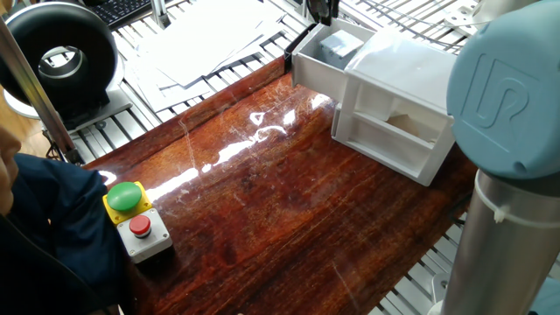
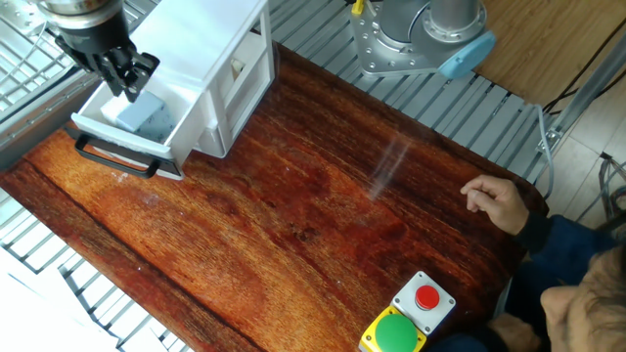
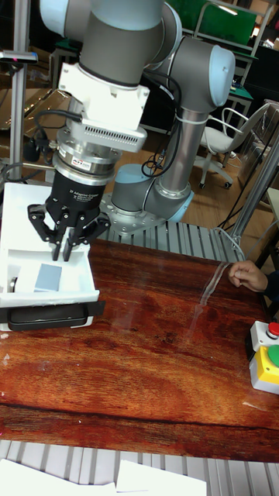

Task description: Take something out of a drawer

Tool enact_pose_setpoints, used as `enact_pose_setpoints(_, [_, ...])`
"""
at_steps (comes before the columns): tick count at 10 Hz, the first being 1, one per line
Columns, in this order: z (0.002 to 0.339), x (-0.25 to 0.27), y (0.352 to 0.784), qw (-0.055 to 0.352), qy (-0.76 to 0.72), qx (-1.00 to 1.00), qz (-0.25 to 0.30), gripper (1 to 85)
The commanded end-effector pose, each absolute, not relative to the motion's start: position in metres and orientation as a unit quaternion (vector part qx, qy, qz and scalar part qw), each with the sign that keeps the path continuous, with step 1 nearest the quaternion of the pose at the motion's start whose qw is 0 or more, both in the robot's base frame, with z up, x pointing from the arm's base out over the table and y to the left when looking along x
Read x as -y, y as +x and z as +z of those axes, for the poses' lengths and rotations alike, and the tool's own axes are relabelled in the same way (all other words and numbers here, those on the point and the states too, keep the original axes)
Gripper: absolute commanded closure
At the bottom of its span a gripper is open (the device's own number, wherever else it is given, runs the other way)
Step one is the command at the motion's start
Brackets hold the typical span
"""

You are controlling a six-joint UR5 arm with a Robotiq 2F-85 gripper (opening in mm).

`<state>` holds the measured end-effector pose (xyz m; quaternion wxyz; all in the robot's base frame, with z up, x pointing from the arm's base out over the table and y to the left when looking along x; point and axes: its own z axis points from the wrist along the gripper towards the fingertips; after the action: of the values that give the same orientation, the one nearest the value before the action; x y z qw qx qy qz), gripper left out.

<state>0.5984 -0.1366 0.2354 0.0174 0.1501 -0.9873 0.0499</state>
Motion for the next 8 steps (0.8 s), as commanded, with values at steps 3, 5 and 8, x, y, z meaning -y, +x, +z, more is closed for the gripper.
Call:
enact_pose_setpoints(3, [0.219,0.129,0.604,-0.008,0.191,0.981,0.016,27.7])
enact_pose_setpoints(5, [0.213,0.133,0.605,-0.009,0.168,0.986,0.015,22.0])
enact_pose_setpoints(8, [0.202,0.136,0.606,-0.013,0.131,0.991,0.005,19.0])
